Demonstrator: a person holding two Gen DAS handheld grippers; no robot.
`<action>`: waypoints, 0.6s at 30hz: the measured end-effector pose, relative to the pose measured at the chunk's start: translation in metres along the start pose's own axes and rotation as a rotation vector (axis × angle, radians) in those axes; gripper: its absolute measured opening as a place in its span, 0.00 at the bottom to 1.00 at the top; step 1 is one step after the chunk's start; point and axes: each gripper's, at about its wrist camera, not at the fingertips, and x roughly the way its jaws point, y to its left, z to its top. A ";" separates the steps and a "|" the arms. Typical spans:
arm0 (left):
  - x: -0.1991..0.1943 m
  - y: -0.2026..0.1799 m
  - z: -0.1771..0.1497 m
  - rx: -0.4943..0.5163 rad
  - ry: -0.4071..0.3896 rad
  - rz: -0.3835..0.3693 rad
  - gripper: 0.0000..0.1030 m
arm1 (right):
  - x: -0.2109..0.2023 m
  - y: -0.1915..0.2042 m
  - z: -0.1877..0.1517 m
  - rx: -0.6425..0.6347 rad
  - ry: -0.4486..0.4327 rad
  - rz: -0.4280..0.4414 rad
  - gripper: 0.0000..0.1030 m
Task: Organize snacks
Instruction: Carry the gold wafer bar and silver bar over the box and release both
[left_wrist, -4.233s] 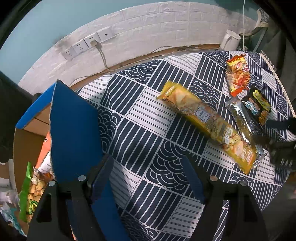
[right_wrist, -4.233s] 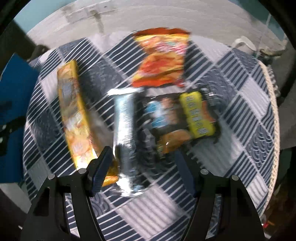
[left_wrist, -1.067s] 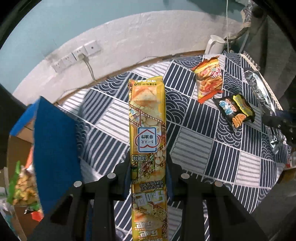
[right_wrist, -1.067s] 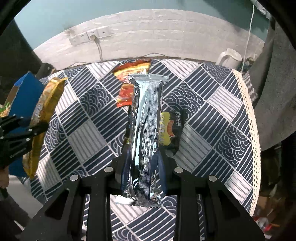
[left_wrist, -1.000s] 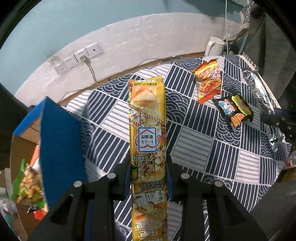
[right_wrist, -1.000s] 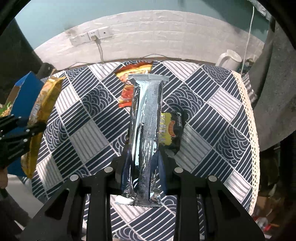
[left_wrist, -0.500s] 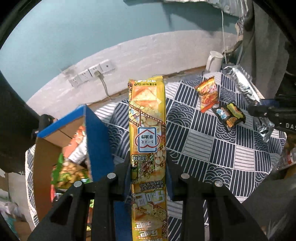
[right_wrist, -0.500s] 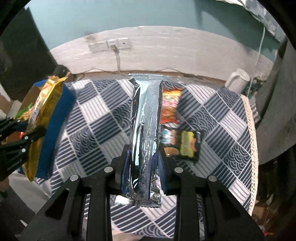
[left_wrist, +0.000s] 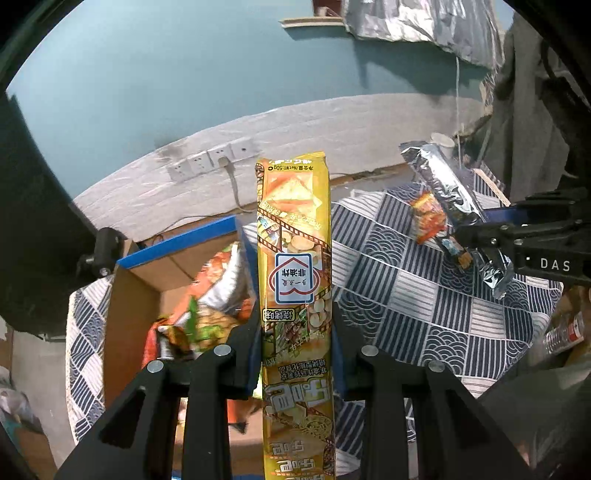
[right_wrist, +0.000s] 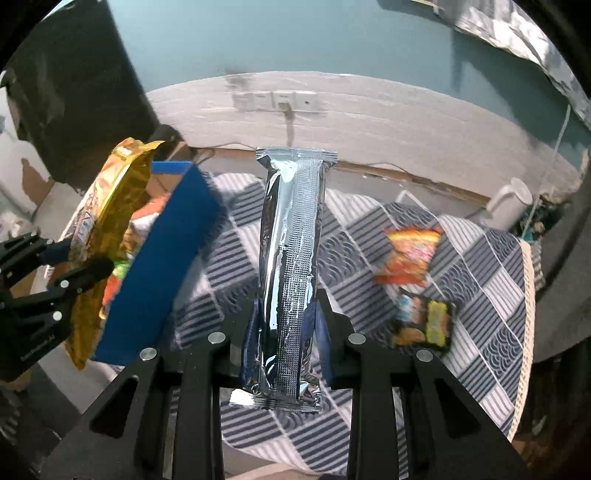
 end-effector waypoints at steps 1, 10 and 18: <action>-0.001 0.004 -0.001 -0.006 -0.002 0.003 0.30 | 0.001 0.007 0.004 -0.008 -0.002 0.007 0.26; -0.005 0.064 -0.018 -0.105 -0.004 0.035 0.30 | 0.016 0.063 0.034 -0.066 0.008 0.065 0.26; -0.006 0.110 -0.028 -0.168 -0.011 0.093 0.30 | 0.036 0.115 0.055 -0.128 0.032 0.108 0.26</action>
